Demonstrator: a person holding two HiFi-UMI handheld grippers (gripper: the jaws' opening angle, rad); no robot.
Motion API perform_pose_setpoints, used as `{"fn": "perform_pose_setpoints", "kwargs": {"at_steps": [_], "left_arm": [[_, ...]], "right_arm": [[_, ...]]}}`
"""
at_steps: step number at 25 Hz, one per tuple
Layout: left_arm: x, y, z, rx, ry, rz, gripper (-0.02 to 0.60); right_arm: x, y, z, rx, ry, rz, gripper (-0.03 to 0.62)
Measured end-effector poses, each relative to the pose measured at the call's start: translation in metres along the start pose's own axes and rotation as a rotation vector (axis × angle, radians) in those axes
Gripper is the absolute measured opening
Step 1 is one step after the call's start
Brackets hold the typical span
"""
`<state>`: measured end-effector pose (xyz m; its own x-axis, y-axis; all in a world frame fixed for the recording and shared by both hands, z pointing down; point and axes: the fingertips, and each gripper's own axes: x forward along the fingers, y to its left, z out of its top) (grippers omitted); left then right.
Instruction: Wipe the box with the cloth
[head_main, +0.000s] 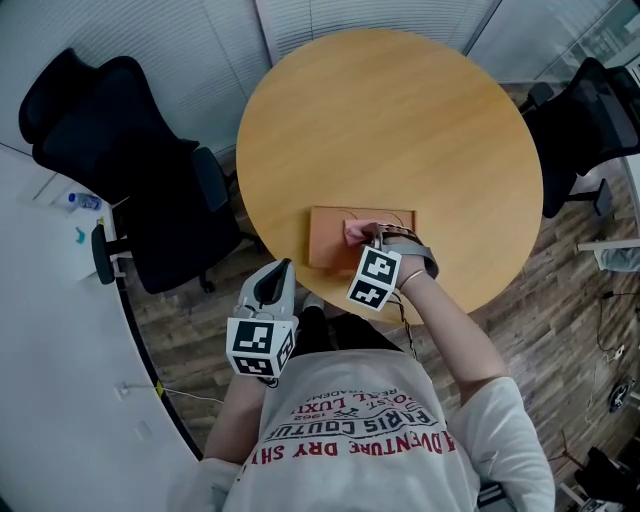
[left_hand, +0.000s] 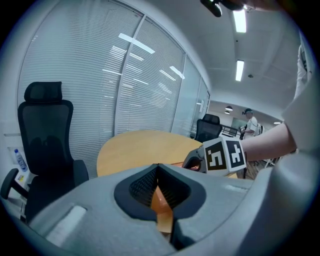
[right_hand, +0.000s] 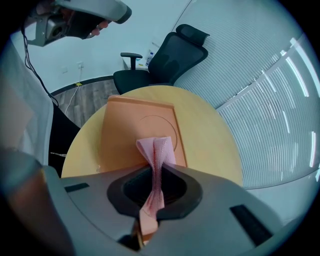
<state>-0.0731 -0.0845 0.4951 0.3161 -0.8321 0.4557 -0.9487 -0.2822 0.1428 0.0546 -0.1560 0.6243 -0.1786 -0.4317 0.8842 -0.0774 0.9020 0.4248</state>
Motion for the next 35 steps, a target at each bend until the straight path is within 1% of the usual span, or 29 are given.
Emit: {"fn": "perform_pose_setpoints", "kwargs": {"at_steps": [8,12,18,26,28,32,35], "left_arm": [[0.004,-0.007,0.002,0.015,0.003,-0.025,0.009],[0.006,-0.012,0.004,0.022,0.001,-0.036,0.009],[0.008,-0.017,0.005,0.026,-0.004,-0.051,0.009],[0.006,-0.026,0.006,0.039,-0.007,-0.07,0.009],[0.006,-0.029,0.006,0.046,-0.007,-0.078,0.009],[0.006,-0.033,0.008,0.059,-0.007,-0.09,0.009],[0.007,-0.036,0.013,0.072,-0.016,-0.102,0.009]], "right_arm": [[-0.011,0.02,-0.008,-0.003,0.014,0.031,0.029],[-0.017,0.029,-0.009,-0.02,0.01,0.031,0.029],[-0.024,0.048,-0.01,-0.022,0.021,0.082,0.029],[-0.036,0.068,-0.014,-0.024,0.042,0.114,0.029],[-0.037,0.072,-0.017,-0.018,0.05,0.127,0.029],[-0.042,0.085,-0.022,0.03,0.053,0.187,0.029],[-0.047,0.087,-0.029,0.039,0.061,0.176,0.029]]}}
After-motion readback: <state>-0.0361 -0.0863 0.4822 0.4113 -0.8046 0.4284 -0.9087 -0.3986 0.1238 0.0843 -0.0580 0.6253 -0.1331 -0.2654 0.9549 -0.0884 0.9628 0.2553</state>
